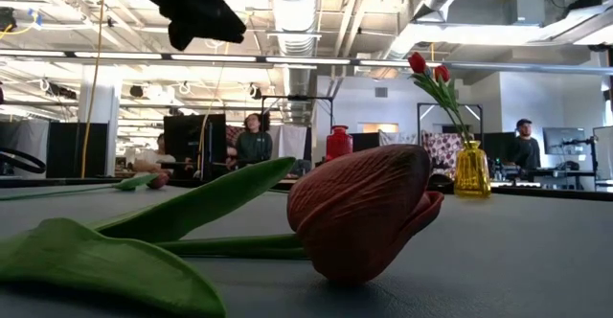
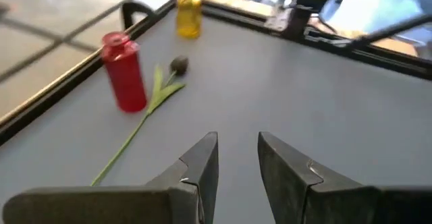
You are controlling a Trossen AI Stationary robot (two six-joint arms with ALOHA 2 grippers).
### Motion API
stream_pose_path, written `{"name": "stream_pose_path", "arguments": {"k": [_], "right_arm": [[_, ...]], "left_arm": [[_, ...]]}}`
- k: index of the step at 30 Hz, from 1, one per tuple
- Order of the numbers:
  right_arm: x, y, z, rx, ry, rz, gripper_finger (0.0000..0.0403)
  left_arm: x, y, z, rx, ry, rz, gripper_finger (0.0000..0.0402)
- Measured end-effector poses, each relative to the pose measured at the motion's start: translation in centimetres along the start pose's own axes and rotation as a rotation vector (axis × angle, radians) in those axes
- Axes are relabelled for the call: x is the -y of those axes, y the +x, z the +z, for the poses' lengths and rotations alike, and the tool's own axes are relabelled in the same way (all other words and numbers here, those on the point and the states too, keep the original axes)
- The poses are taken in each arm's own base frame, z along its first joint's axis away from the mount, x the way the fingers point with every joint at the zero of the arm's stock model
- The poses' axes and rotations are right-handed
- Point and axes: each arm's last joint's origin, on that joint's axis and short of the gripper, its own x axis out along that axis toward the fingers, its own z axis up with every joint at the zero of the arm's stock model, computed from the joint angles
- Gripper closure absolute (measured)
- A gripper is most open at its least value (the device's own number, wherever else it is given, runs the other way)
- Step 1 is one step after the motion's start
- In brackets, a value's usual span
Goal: Sort flowers into vase by color
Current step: Put the white tulip into the yellow vase
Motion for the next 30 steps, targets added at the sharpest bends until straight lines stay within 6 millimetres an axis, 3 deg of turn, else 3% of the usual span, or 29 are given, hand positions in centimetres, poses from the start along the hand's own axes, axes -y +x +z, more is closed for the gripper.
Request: {"name": "stream_pose_path", "arguments": {"k": [8,14,20,30], "right_arm": [[2.4,-5.9,-2.9,-0.021,0.192,-0.103,0.0378],[3.1,-8.9,-6.5,-0.007,0.278,-0.344,0.0378],[3.1,-9.7,-9.6,0.059,0.359,-0.547,0.0378],[3.0,-8.1,-15.1,0.088,0.447,-0.807,0.0378]], "left_arm": [[0.2,0.9,-2.9,0.224,0.082,-0.081,0.0308],[-0.2,0.8,-4.2,0.389,0.048,-0.115,0.0308],[-0.3,0.8,-4.3,0.405,0.042,-0.118,0.0308],[-0.3,0.9,-4.3,0.402,0.068,-0.112,0.0308]]}}
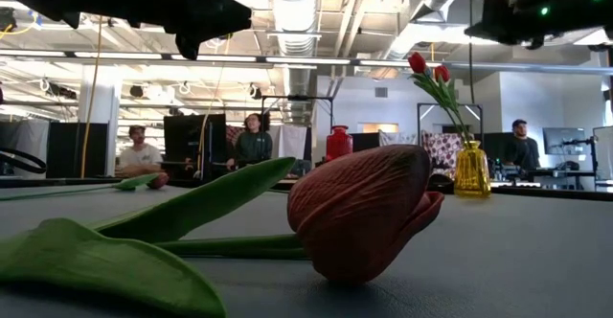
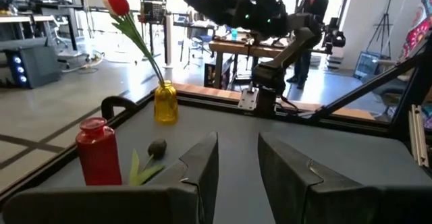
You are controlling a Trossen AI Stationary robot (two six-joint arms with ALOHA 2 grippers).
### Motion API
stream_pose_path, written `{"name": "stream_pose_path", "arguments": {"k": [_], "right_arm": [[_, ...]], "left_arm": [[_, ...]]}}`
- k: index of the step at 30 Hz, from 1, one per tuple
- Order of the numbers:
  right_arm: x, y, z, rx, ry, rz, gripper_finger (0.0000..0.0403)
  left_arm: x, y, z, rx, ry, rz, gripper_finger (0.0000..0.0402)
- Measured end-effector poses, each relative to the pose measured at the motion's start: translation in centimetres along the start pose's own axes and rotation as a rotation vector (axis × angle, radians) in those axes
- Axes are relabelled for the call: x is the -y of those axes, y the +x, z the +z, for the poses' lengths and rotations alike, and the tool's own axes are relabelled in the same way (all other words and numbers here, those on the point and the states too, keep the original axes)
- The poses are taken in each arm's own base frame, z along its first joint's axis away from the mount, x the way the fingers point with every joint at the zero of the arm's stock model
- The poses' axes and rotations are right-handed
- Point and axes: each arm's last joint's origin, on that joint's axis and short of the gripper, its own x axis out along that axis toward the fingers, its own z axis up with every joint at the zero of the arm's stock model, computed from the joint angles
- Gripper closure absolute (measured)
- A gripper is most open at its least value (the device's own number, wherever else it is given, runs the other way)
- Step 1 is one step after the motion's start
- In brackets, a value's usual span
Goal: Sort flowers into vase by color
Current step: Put the white tulip into the yellow vase
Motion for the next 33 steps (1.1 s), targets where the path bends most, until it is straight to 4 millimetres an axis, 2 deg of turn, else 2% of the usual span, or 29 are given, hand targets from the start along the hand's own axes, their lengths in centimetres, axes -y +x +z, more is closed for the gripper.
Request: {"name": "stream_pose_path", "arguments": {"k": [12,21,27,33], "right_arm": [[1.7,0.2,-3.9,0.042,0.098,-0.175,0.0377],[1.8,0.6,-4.6,0.083,0.112,-0.195,0.0377],[1.7,1.1,-5.6,0.029,0.093,-0.201,0.0377],[2.1,1.4,-5.6,0.053,0.092,-0.236,0.0377]], "left_arm": [[0.0,0.0,0.0,-0.001,0.043,0.000,0.0308],[0.0,0.0,0.0,0.000,0.056,0.000,0.0308],[0.0,0.0,0.0,0.000,0.056,0.000,0.0308],[0.0,0.0,0.0,0.001,0.056,0.000,0.0308]]}}
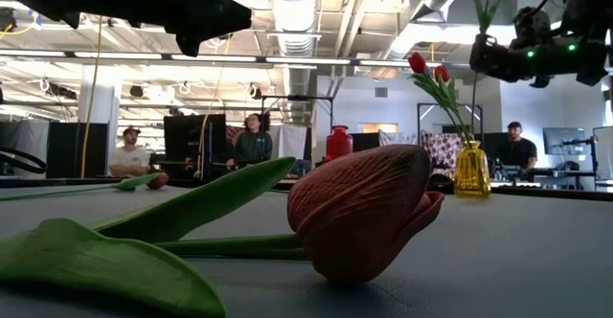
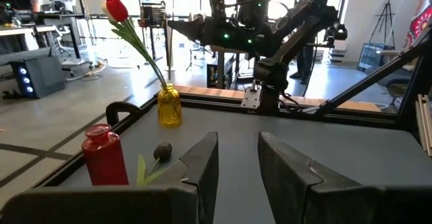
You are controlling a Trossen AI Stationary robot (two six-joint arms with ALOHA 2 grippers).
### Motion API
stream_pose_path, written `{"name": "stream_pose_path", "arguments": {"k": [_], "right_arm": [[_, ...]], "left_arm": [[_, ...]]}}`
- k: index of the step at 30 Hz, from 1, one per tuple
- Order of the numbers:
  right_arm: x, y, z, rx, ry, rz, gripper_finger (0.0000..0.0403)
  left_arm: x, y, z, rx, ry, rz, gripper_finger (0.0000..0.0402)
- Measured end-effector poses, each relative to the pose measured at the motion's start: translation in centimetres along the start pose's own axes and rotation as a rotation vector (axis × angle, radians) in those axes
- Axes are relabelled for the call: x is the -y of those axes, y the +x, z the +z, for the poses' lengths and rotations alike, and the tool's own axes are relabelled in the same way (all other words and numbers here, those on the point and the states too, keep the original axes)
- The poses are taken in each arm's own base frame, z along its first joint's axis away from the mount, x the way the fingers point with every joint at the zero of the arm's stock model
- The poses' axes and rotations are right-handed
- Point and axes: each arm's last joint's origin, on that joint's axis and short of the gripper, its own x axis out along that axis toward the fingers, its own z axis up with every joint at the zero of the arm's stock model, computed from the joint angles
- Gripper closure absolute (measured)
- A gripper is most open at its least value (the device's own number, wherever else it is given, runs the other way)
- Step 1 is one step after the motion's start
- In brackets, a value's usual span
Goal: Sort flowers into vase by color
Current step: Put the white tulip into the yellow vase
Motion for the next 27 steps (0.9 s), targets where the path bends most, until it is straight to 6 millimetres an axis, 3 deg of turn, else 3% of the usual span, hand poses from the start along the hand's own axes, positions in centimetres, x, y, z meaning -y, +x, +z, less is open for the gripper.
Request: {"name": "stream_pose_path", "arguments": {"k": [27], "right_arm": [[-0.2,1.2,-3.2,-0.191,0.066,-0.033,0.0369]], "left_arm": [[0.0,0.0,0.0,0.000,0.007,-0.002,0.0308]]}}
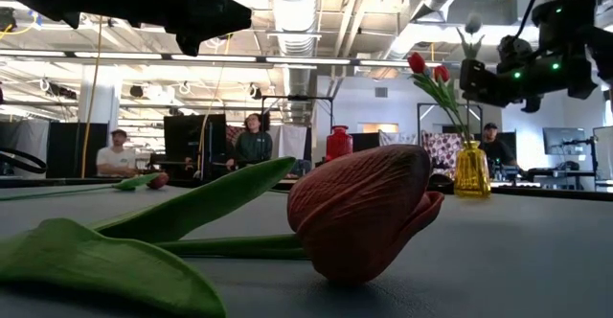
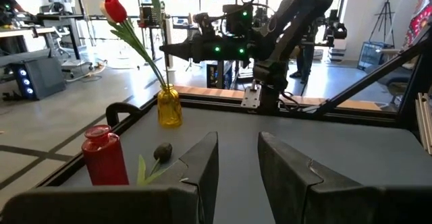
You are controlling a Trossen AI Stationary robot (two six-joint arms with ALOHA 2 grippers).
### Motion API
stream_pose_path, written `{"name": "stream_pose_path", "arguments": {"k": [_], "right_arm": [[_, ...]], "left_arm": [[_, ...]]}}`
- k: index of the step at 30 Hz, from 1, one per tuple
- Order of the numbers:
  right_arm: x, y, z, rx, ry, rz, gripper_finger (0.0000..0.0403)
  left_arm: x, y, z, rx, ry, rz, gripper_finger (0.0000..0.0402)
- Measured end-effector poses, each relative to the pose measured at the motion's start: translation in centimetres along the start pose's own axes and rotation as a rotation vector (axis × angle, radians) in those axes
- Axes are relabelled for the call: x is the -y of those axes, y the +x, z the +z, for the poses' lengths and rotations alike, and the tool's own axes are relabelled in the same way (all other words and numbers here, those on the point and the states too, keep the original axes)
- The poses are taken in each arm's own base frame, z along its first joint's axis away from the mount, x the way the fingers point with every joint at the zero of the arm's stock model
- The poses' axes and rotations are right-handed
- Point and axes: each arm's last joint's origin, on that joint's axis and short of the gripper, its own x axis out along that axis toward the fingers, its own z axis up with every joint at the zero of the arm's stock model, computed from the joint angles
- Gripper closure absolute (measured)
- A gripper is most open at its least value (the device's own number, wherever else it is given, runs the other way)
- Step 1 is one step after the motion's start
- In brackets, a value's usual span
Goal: Sort flowers into vase by color
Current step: Put the white tulip into the yellow vase, then put the bottom black tulip into the red vase
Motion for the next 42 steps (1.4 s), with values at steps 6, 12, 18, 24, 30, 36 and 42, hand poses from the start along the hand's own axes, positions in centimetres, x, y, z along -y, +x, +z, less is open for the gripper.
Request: {"name": "stream_pose_path", "arguments": {"k": [6,12,18,24,30,36,42], "right_arm": [[0.0,0.4,-1.0,-0.059,0.000,-0.010,0.0361],[0.0,0.5,-1.3,-0.079,-0.009,-0.014,0.0351],[0.0,0.5,-1.3,-0.080,-0.028,-0.014,0.0340],[0.0,0.5,-1.7,-0.113,-0.053,-0.019,0.0317],[0.1,0.5,-1.8,-0.131,-0.104,-0.018,0.0273],[0.0,0.4,-1.8,-0.132,-0.105,-0.015,0.0225],[-0.1,0.4,-1.8,-0.129,-0.106,-0.004,0.0200]], "left_arm": [[0.0,0.0,0.0,0.000,-0.001,-0.002,0.0308],[0.0,0.0,0.0,0.000,-0.003,-0.003,0.0308],[0.0,0.0,0.0,0.000,-0.003,-0.003,0.0308],[0.0,0.0,0.0,-0.001,-0.003,-0.007,0.0308],[0.2,0.0,0.0,-0.002,-0.008,-0.053,0.0308],[0.2,0.0,0.0,-0.002,-0.014,-0.053,0.0308],[0.2,0.0,0.0,-0.004,-0.022,-0.081,0.0308]]}}
